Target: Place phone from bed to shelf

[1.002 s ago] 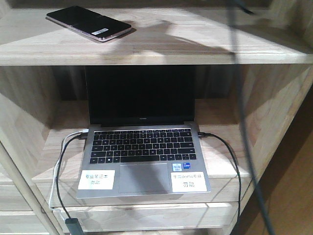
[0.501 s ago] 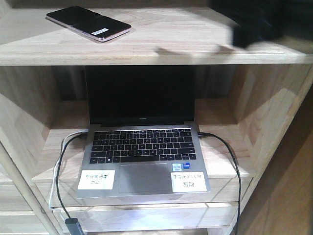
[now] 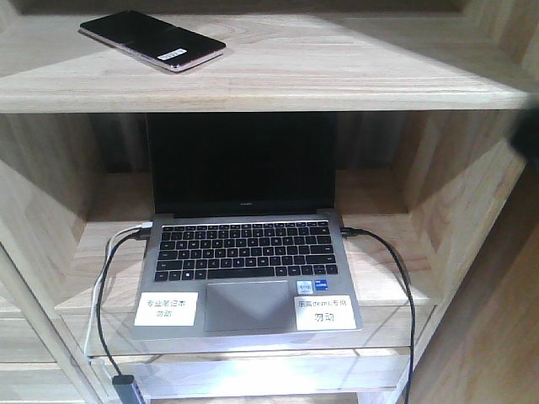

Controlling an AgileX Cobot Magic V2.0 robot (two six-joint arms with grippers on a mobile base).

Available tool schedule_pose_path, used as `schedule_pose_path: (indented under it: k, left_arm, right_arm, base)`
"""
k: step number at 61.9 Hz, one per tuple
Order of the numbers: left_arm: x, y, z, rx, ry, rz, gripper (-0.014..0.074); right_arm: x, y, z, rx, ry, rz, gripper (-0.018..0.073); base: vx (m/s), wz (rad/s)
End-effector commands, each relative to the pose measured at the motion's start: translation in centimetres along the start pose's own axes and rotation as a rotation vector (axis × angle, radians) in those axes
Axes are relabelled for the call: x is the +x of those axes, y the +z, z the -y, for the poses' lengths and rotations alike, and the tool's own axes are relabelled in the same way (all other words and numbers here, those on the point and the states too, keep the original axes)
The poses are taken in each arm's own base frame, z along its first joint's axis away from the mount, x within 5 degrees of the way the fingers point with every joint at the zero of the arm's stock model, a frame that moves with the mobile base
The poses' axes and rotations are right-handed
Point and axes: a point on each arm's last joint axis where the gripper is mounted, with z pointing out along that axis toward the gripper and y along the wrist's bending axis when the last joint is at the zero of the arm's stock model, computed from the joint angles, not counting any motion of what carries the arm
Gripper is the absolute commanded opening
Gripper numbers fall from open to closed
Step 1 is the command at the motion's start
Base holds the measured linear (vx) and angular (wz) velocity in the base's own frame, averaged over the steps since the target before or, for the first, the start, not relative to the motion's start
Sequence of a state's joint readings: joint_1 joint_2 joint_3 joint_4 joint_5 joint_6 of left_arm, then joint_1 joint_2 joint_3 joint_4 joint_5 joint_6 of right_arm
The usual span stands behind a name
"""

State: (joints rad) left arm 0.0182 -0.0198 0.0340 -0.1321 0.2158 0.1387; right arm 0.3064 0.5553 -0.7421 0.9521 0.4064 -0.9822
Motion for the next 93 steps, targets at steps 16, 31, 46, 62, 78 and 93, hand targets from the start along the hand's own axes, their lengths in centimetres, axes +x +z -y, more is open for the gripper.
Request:
schedule_pose_path:
  k: [16, 31, 46, 62, 78, 93]
  left_arm:
    - [-0.7, -0.1, -0.1, -0.005, -0.009, 0.078, 0.0001]
    - [-0.7, -0.1, -0.1, -0.005, -0.009, 0.078, 0.0001]
    - [-0.7, -0.1, -0.1, -0.005, -0.009, 0.077, 0.0001]
    - [-0.7, -0.1, -0.1, -0.005, -0.009, 0.077, 0.0001]
    - [-0.7, -0.1, -0.1, -0.005, -0.009, 0.077, 0.0001]
    - [-0.7, -0.1, -0.1, -0.005, -0.009, 0.077, 0.0001]
  right_arm:
    - [3.3, -3.1, -0.9, 0.04, 0.039, 0.055, -0.0004]
    - [4.0, -3.0, -1.1, 0.026, 0.056, 0.039, -0.0004]
    - [4.0, -3.0, -1.1, 0.026, 0.056, 0.039, -0.0004]
    - [4.0, -3.0, -1.1, 0.026, 0.058, 0.039, -0.0004]
    - [3.6, -3.0, -1.3, 0.001, 0.187, 0.086, -0.0004]
    - [3.8, -3.2, -1.0, 0.04, 0.154, 0.07, -0.0004]
  base:
    - [0.0, 0.0]
    - [0.0, 0.0]
    - [0.0, 0.0]
    - [0.0, 0.0]
    - [0.0, 0.0]
    - [0.0, 0.0]
